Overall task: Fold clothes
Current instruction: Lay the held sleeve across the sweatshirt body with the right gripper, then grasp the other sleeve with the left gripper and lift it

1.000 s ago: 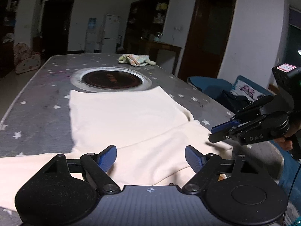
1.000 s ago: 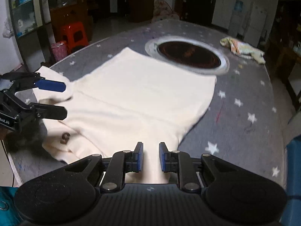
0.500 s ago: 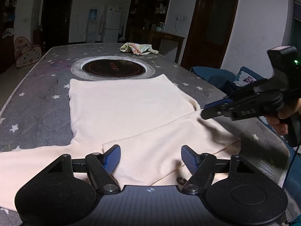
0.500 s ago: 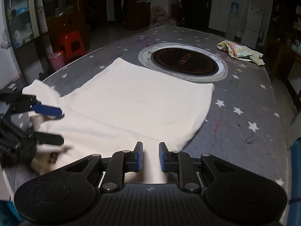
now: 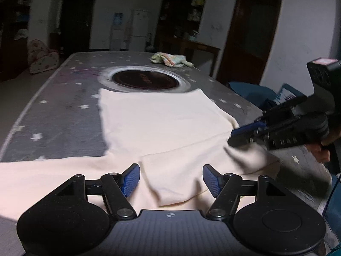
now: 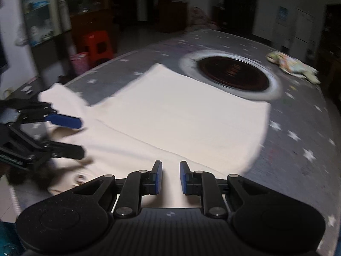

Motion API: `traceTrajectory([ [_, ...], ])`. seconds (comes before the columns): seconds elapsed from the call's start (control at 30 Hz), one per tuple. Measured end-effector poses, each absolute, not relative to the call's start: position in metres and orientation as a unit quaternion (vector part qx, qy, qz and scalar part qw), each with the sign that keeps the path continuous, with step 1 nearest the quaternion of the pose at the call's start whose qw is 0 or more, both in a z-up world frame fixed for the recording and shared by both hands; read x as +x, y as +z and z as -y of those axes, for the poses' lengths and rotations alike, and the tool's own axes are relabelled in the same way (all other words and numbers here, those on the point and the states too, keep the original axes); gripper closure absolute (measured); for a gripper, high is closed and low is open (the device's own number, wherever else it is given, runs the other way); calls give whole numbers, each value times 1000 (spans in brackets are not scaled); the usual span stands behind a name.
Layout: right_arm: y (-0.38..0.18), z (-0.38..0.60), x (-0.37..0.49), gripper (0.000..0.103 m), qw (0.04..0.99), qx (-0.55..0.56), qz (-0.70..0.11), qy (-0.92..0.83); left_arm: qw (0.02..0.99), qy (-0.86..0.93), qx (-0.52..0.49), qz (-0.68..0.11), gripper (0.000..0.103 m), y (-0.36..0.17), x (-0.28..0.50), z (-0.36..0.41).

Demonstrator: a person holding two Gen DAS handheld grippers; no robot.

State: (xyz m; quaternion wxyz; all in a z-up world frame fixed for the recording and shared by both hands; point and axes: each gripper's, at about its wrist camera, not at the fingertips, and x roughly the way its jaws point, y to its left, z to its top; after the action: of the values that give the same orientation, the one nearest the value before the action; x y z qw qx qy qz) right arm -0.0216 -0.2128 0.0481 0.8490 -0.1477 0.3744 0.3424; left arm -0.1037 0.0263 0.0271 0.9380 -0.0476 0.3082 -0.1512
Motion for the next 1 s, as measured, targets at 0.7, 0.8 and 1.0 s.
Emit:
traceTrajectory([
  [0.7, 40, 121, -57, 86, 789, -207, -356, 455, 921, 198, -189, -278, 30, 25, -146, -196],
  [0.8, 47, 126, -58, 85, 795, -201, -350, 452, 914, 192, -214, -288, 32, 17, -137, -207],
  [1.0, 58, 138, -57, 84, 810, -190, -340, 438, 901, 198, -256, -287, 72, 7, -134, -217],
])
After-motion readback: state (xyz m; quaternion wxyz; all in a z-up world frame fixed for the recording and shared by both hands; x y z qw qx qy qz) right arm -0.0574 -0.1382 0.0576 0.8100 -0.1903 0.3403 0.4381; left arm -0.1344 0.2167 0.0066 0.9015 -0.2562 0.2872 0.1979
